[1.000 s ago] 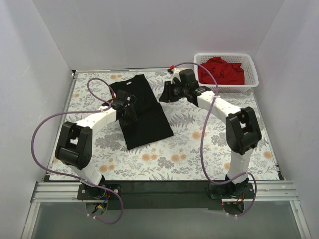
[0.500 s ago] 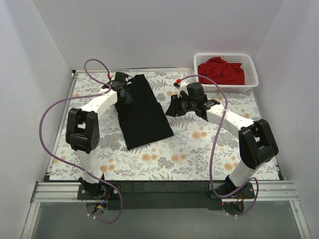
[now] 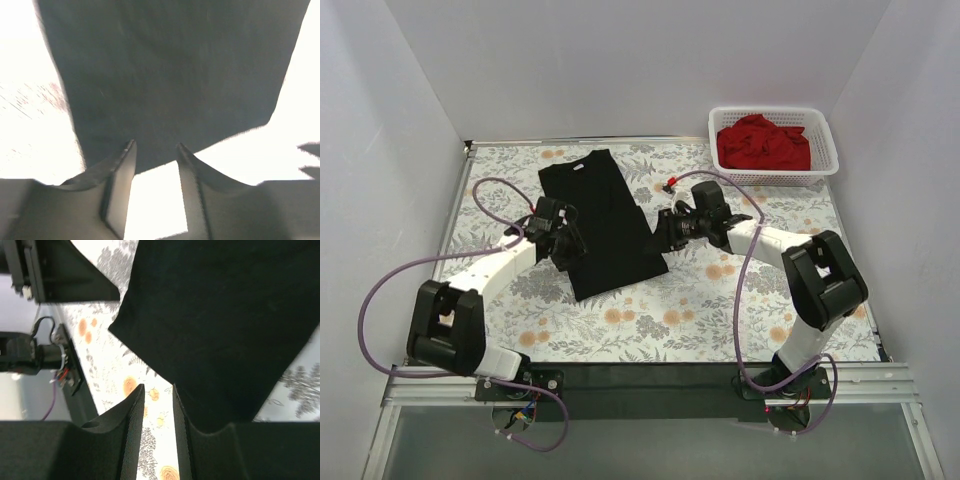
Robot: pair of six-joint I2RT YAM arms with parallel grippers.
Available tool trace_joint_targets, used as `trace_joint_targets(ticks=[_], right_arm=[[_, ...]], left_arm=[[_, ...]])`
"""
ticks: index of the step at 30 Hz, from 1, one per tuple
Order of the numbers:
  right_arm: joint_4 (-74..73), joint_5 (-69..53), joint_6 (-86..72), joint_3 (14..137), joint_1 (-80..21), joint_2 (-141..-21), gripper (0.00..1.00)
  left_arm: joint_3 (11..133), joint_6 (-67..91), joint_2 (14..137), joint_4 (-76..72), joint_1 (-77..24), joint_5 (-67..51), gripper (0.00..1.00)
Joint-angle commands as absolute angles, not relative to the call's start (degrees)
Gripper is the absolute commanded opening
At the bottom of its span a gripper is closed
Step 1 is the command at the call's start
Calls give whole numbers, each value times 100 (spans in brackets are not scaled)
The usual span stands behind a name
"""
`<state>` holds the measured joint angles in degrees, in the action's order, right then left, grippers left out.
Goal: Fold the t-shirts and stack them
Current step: Fold the tshirt
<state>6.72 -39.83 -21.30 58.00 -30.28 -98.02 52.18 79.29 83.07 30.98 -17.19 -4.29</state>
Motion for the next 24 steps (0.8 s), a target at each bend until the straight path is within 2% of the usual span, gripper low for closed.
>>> trace_joint_targets(ticks=[1, 7, 11, 16, 24], right_arm=[[1213, -4823, -2311, 5879, -3032, -10264, 30], [1336, -5001, -2189, 6047, -2988, -11231, 26], [1389, -5018, -2241, 5854, -2734, -11793, 25], [1669, -5185, -2592, 5407, -2312, -12041, 24], [1591, -4922, -3173, 4449, -1951, -11479, 24]], left_arm=[[4537, 8489, 7919, 2602, -1793, -1345, 36], [3885, 8745, 8226, 2364, -1793, -1345, 20], [3622, 8903, 8271, 2364, -1697, -1371, 16], [3332, 8974, 8235, 2294, -1591, -1546, 13], [3673, 8675, 8763, 2337, -1494, -1889, 13]])
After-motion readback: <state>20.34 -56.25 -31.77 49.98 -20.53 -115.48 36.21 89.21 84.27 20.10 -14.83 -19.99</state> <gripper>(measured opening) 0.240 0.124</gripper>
